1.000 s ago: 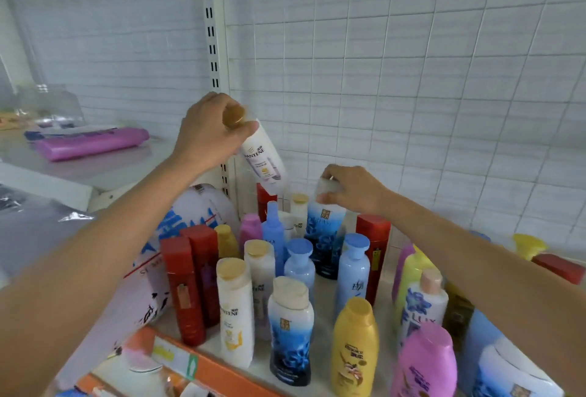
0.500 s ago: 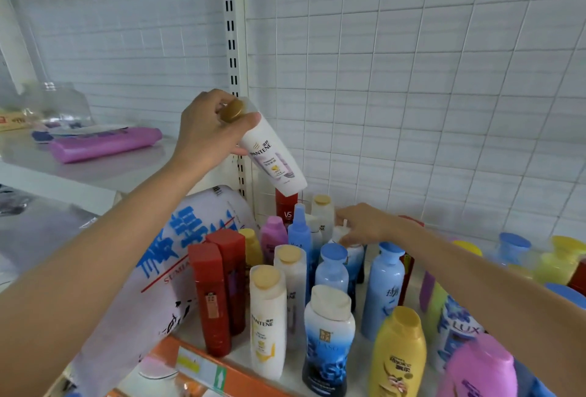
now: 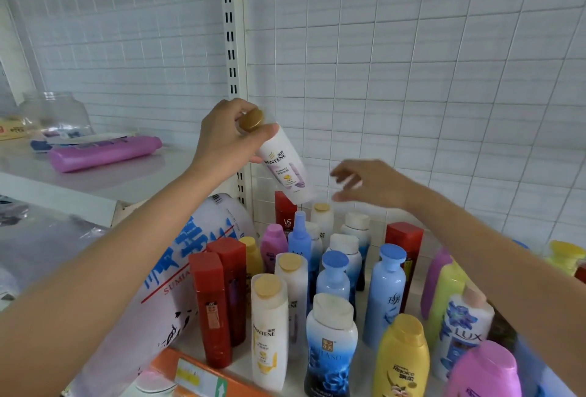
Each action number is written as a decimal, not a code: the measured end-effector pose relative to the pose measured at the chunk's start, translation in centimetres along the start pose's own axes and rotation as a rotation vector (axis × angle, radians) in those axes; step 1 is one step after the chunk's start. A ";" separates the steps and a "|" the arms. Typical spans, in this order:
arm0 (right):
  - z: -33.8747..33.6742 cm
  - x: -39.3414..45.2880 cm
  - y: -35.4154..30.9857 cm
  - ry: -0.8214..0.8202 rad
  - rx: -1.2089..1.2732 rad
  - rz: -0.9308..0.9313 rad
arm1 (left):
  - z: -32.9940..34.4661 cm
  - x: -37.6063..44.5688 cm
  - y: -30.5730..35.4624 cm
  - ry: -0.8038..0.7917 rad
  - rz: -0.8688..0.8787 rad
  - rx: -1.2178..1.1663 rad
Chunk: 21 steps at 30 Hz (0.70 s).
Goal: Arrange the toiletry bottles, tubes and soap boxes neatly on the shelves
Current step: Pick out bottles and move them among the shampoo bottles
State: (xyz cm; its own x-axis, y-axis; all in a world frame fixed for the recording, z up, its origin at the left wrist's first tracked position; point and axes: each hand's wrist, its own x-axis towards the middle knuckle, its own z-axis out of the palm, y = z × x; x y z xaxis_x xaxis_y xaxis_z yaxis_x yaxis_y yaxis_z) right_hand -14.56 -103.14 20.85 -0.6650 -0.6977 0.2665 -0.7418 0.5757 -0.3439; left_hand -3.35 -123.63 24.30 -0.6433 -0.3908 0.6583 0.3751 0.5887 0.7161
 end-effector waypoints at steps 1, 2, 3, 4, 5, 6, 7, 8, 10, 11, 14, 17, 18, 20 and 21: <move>-1.1 0.0 -1.2 0.086 0.062 -0.058 | 0.4 0.0 0.2 -0.010 0.022 0.012; -1.9 0.0 -2.4 0.154 0.101 -0.117 | 1.0 0.0 0.3 -0.019 0.052 0.032; -2.5 0.2 -3.4 0.202 0.125 -0.165 | 1.6 0.1 0.6 -0.027 0.092 0.065; -2.9 0.3 -4.4 0.234 0.135 -0.199 | 2.2 0.3 0.9 -0.029 0.138 0.109; -2.9 0.6 -5.1 0.252 0.138 -0.219 | 2.9 0.4 1.2 -0.024 0.178 0.159; -2.9 0.8 -5.5 0.262 0.138 -0.226 | 3.7 0.5 1.5 -0.014 0.210 0.204; -2.7 1.0 -5.8 0.273 0.135 -0.217 | 4.3 0.6 1.9 -0.007 0.232 0.239; -2.7 1.1 -5.9 0.289 0.133 -0.198 | 4.8 0.6 2.2 -0.010 0.247 0.262; -2.7 1.2 -5.3 0.331 0.145 -0.173 | 5.5 0.5 2.5 -0.052 0.270 0.273; -2.7 1.1 -4.8 0.346 0.163 -0.159 | 5.6 0.5 2.6 -0.096 0.265 0.258; -2.8 0.9 -2.6 0.387 0.271 -0.079 | 5.3 1.3 1.5 -0.288 0.063 0.201; -3.1 0.8 -0.7 0.410 0.381 0.002 | 5.7 1.6 -1.1 -0.588 -0.156 0.422; -3.2 0.8 -0.3 0.415 0.399 0.024 | 6.2 1.7 -2.2 -0.699 -0.205 0.519; -3.3 1.0 0.4 0.423 0.403 0.052 | 7.7 1.9 -4.2 -0.863 -0.264 0.690; -3.3 1.1 0.7 0.422 0.395 0.058 | 8.5 2.1 -4.9 -0.924 -0.278 0.761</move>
State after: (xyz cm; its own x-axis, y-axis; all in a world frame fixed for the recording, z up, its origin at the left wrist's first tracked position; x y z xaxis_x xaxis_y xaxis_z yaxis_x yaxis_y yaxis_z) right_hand -16.06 -102.07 23.89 -0.7404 -0.3928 0.5455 -0.6687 0.3484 -0.6568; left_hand -12.23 -121.30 20.16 -0.9863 -0.1035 -0.1285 -0.1366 0.9491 0.2838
